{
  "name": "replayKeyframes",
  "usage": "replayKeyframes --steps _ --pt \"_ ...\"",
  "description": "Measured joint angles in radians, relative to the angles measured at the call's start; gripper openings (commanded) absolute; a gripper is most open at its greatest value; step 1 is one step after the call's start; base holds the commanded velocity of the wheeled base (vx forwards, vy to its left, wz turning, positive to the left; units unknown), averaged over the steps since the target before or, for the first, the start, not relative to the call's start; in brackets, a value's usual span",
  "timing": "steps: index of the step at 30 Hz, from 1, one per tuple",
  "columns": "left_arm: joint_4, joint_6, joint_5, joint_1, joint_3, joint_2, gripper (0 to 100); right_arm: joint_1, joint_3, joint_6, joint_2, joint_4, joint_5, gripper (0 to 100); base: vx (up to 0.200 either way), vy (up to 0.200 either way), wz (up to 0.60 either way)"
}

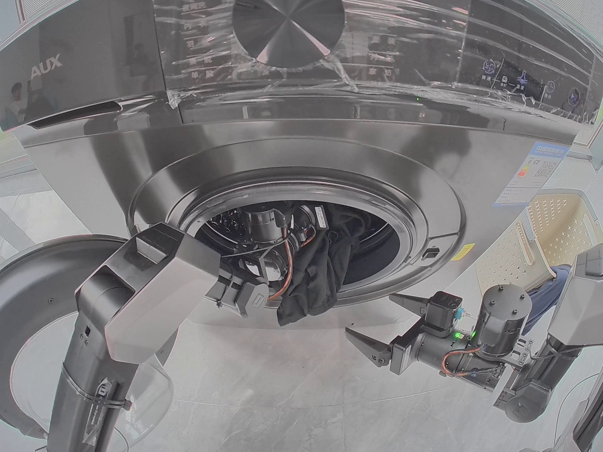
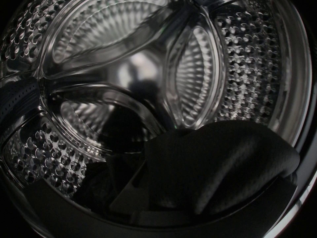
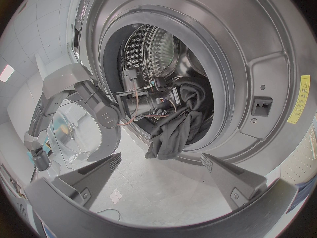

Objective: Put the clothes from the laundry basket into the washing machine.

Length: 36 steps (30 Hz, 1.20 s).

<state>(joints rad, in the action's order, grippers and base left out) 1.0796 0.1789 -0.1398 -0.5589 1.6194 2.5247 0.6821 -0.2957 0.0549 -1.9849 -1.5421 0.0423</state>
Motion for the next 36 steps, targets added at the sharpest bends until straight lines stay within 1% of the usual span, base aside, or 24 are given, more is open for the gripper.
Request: replayKeyframes --steps 6,12,13,20,23,25,31,36 --pt "-0.068 0.002 -0.08 0.023 0.158 0.064 0 0.0 0.0 0.0 -0.001 0.0 0.0 100 0.0 0.0 0.0" --pt "-0.081 0.004 -0.092 0.03 0.191 0.082 0 0.0 0.0 0.0 -0.001 0.0 0.0 100 0.0 0.0 0.0" --pt "-0.079 0.006 -0.092 0.031 0.191 0.082 100 0.0 0.0 0.0 -0.002 0.0 0.001 100 0.0 0.0 0.0" --pt "-0.072 0.015 -0.094 0.03 0.152 0.067 100 0.0 0.0 0.0 -0.003 0.0 0.001 100 0.0 0.0 0.0" --pt "-0.076 0.019 -0.093 0.027 0.097 0.048 100 0.0 0.0 0.0 -0.003 0.0 0.001 100 0.0 0.0 0.0" --pt "-0.081 0.024 -0.088 0.023 0.036 0.026 100 0.0 0.0 0.0 -0.003 0.0 0.001 100 0.0 0.0 0.0" --pt "-0.087 0.038 -0.036 0.003 -0.153 -0.045 100 0.0 0.0 0.0 -0.003 0.001 0.0 100 0.0 0.0 0.0" --pt "-0.088 0.038 0.024 -0.022 -0.272 -0.087 100 0.0 0.0 0.0 -0.003 0.0 0.0 100 0.0 0.0 0.0"
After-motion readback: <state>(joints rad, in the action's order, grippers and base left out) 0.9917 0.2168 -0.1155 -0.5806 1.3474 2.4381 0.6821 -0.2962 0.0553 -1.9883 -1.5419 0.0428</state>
